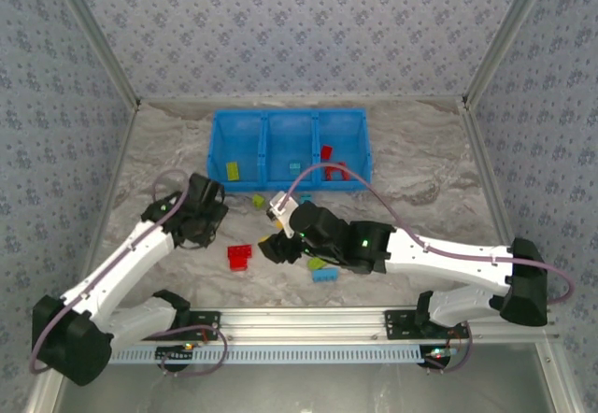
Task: Sort the legos into containers by color
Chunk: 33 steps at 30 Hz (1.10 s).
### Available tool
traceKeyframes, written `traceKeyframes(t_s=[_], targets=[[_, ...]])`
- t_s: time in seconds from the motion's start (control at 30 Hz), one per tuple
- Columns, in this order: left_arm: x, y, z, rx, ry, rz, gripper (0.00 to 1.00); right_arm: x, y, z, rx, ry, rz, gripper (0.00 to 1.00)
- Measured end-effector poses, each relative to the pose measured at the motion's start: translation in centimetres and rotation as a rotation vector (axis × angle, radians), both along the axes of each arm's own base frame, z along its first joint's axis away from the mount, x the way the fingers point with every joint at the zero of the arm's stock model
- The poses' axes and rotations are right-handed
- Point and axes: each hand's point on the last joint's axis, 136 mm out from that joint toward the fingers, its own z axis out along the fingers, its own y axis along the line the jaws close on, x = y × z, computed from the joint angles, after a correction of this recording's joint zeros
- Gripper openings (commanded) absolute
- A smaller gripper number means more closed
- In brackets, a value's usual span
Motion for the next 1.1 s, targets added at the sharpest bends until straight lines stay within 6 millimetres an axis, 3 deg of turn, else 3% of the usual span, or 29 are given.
traceKeyframes(t_s=[0.13, 0.3, 0.4, 0.53, 0.73, 0.9, 1.1], targets=[[4.1, -2.0, 1.9, 0.004, -0.009, -0.006, 0.63, 2.6, -0.4, 3.4, 0.044, -0.068, -0.069, 0.59], [9.1, -3.6, 1.3, 0.008, 0.02, 0.029, 0.63, 6.0, -1.3, 7.4, 0.11, -0.132, -0.163, 0.6], [12.1, -4.2, 0.6, 0.005, 0.034, 0.066, 0.63, 7.4, -1.8, 7.8, 0.115, -0.15, -0.194, 0.6], [15.2, -4.7, -0.5, -0.004, 0.049, 0.115, 0.63, 9.3, -2.3, 6.9, 0.091, -0.142, -0.221, 0.61], [18.0, -5.0, -2.7, -0.037, 0.096, 0.175, 0.63, 11.8, -3.3, 7.1, 0.081, -0.124, -0.263, 0.62], [18.9, -4.9, -4.3, -0.05, 0.131, 0.209, 0.64, 12.1, -3.3, 8.0, 0.103, -0.122, -0.258, 0.62], [19.5, -5.0, -5.5, -0.066, 0.156, 0.23, 0.64, 12.1, -2.6, 7.0, 0.094, -0.093, -0.24, 0.62]])
